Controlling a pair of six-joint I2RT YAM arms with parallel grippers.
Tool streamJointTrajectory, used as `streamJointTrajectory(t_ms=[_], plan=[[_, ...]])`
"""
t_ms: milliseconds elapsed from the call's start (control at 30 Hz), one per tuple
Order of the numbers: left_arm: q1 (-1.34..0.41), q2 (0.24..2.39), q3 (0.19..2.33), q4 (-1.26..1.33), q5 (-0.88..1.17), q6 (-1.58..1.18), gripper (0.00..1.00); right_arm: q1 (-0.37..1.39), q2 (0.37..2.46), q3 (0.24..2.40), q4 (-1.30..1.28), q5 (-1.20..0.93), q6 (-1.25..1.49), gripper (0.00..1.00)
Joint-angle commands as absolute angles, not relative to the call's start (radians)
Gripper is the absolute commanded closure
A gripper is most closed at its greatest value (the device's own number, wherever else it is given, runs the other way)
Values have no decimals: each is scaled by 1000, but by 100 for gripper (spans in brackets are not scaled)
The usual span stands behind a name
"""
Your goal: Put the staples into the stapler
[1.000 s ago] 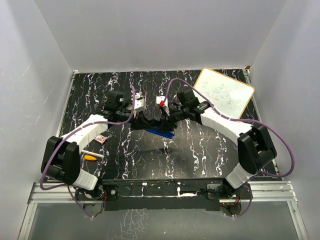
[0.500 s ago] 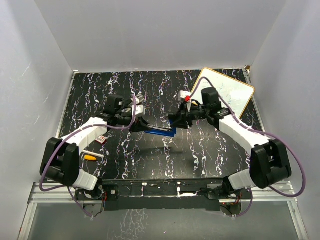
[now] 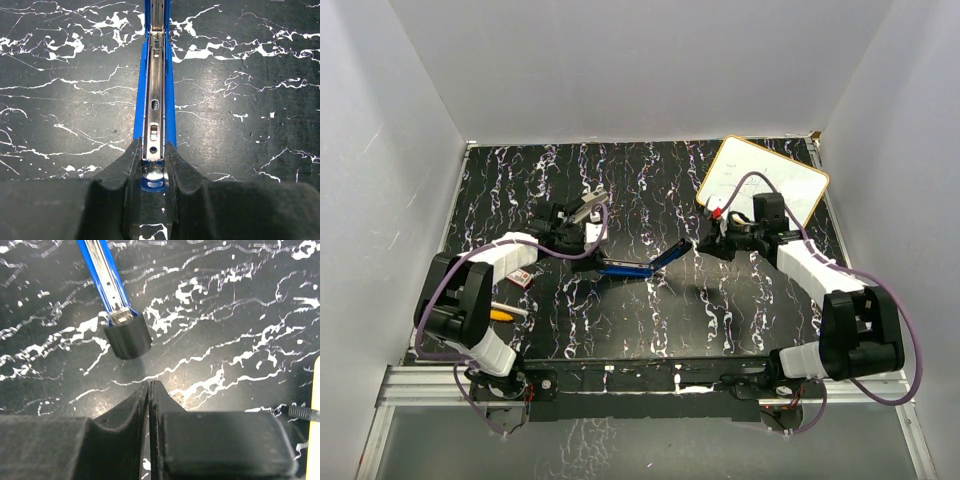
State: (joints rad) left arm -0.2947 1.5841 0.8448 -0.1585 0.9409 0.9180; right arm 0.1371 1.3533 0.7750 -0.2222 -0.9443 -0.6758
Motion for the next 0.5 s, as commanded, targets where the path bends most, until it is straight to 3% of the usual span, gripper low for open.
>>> streamJointTrajectory(t_ms=[0,133,233,467], plan=[[-320,1602,860,-154,939,977,100,138,1399,801,-277,-844,-807,92],[-335,1616,869,-145,928,961,100,140,1434,823,-322,-812,-811,89],[-343,1615,863,-127,918,937,100,141,1421,854,-346,-810,-757,79],[-366,1597,865,-109,879,878,100,258,1314,947,-407,-737,-556,27]])
